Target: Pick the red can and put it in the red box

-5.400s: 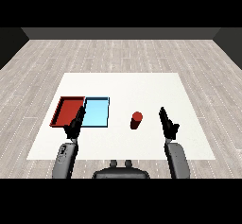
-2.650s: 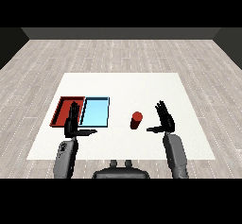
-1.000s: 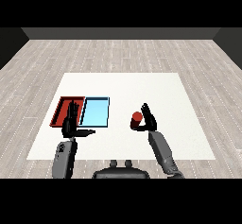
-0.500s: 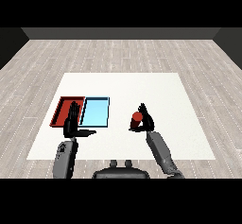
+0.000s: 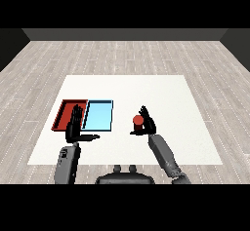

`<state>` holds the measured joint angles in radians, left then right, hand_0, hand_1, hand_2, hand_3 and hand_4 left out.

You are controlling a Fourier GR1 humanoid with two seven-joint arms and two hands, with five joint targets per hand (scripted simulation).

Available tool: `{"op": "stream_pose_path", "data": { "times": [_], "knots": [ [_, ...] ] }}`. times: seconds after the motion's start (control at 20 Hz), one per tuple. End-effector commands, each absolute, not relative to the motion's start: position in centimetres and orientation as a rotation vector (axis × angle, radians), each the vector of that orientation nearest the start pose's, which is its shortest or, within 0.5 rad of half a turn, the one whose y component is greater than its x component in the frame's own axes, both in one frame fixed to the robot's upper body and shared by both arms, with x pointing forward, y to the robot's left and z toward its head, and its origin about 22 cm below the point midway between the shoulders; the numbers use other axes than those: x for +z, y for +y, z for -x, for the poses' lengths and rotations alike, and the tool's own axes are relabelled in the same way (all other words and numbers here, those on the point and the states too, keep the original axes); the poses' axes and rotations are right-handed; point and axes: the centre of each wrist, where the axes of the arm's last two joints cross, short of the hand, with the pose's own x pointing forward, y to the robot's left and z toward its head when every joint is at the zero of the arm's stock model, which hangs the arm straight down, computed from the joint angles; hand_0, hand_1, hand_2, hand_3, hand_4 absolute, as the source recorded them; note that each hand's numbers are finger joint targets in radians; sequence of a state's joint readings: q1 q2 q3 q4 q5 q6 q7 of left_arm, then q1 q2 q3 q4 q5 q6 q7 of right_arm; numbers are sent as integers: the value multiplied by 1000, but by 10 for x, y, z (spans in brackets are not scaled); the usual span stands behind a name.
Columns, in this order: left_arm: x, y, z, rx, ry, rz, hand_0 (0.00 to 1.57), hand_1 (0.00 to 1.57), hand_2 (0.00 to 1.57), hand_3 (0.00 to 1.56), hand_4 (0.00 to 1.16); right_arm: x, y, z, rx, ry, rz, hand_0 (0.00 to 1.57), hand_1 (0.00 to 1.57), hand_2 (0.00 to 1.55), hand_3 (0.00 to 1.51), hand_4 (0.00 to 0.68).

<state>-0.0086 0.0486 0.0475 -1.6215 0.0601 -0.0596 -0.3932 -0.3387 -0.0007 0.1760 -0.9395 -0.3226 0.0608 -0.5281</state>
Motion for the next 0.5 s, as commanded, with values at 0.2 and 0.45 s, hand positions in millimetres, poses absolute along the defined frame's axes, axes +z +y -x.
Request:
{"op": "stream_pose_path", "data": {
  "times": [0.2,0.45],
  "knots": [
    [26,261,-243,8,-2018,23,0,0,0,0,0,-69,-149,-299,-4,-1702,-342,0,0,0,0,0],
    [10,248,-261,10,-2029,23,0,0,0,0,0,-59,-148,-307,-59,-1646,-245,0,0,0,0,0]
  ]
}}
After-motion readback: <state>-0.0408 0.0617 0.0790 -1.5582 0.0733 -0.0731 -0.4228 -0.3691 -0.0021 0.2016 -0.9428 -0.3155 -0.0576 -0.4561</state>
